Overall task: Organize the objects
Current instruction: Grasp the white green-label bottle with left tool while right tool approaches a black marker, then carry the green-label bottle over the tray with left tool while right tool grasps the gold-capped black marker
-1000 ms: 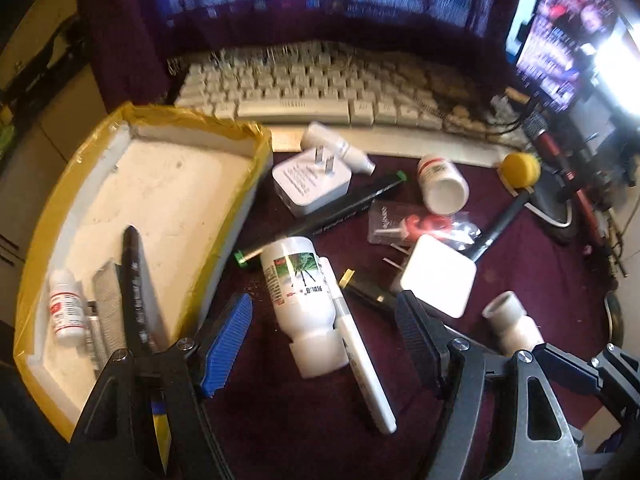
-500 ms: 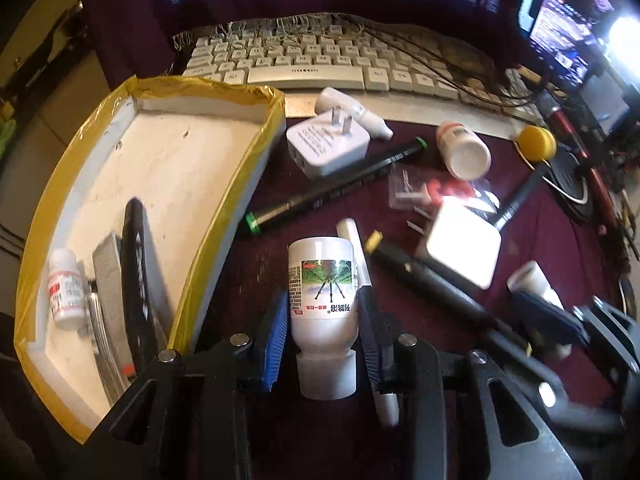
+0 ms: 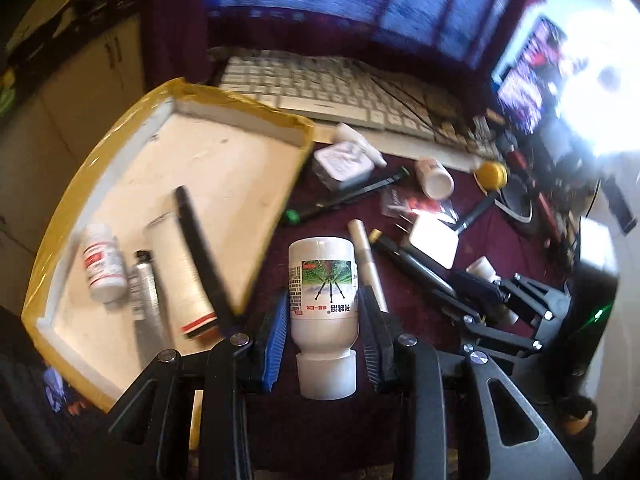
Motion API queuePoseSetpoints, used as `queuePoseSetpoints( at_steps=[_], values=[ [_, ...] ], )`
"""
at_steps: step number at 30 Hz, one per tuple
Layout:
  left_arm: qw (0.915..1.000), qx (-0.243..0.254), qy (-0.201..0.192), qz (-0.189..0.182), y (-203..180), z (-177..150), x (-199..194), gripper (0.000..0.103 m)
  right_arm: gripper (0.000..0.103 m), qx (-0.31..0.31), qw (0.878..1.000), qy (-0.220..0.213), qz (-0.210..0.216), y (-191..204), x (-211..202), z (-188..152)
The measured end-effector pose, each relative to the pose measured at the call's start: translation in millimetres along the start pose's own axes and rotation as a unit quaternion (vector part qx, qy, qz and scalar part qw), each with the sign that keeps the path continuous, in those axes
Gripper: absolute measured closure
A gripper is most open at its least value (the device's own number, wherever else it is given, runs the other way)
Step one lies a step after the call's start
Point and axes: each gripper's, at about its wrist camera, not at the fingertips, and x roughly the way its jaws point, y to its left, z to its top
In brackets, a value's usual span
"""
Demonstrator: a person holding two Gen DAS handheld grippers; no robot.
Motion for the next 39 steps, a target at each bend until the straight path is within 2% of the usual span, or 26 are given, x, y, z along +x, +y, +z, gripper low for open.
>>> queuePoseSetpoints(
  at_steps=[5, 8, 12, 14, 16, 18, 21, 24, 27, 30, 35, 39],
  values=[
    [0.9984, -0.049, -0.024, 0.013, 50.2, -1.6, -17.9, 0.073, 0.074, -0.002, 1.000, -0.014, 0.020, 2.1, -5.5, -5.3],
    [0.9958, -0.081, -0.036, 0.026, 80.3, -1.0, -26.2, 0.073, 0.073, 0.002, 1.000, -0.013, 0.014, 4.7, -0.4, -3.3],
    [0.9910, -0.095, -0.057, 0.074, 103.8, 0.9, -27.1, 0.073, 0.074, 0.011, 1.000, -0.022, -0.011, 4.7, 1.8, -0.1],
    [0.9891, -0.116, -0.056, 0.071, 116.7, 1.4, -20.4, 0.073, 0.074, 0.015, 1.000, -0.022, 0.001, 5.4, 0.6, -0.6],
    [0.9888, -0.128, -0.047, 0.061, 125.0, -0.1, -11.1, 0.073, 0.084, 0.015, 1.000, -0.021, -0.004, 7.5, 0.8, -1.7],
    [0.9887, -0.121, -0.041, 0.078, 126.9, -2.5, -0.6, 0.073, 0.086, 0.018, 1.000, -0.024, 0.001, 7.7, 0.6, -3.7],
    [0.9890, -0.100, -0.054, 0.094, 121.1, -3.2, -0.5, 0.073, 0.087, 0.044, 0.998, -0.033, 0.022, 1.5, -0.4, -8.1],
    [0.9897, -0.087, -0.054, 0.100, 113.3, -0.3, 2.5, 0.073, 0.089, 0.070, 0.996, -0.043, 0.043, -1.3, -6.8, -10.5],
    [0.9896, -0.107, -0.053, 0.080, 113.7, -0.1, 1.1, 0.073, 0.089, 0.064, 0.996, -0.049, 0.037, 2.2, -10.2, -10.4],
    [0.9897, -0.094, -0.044, 0.098, 109.3, -0.7, 6.4, 0.073, 0.089, 0.069, 0.996, -0.039, 0.040, 1.8, -6.9, -8.4],
    [0.9900, -0.102, -0.034, 0.091, 108.5, 1.7, 10.7, 0.073, 0.090, 0.059, 0.996, -0.051, 0.039, 9.1, -16.7, -3.8],
    [0.9899, -0.089, -0.024, 0.108, 111.6, 7.8, 10.1, 0.073, 0.090, 0.050, 0.997, -0.048, 0.036, 15.5, -22.3, 0.9]
  ],
)
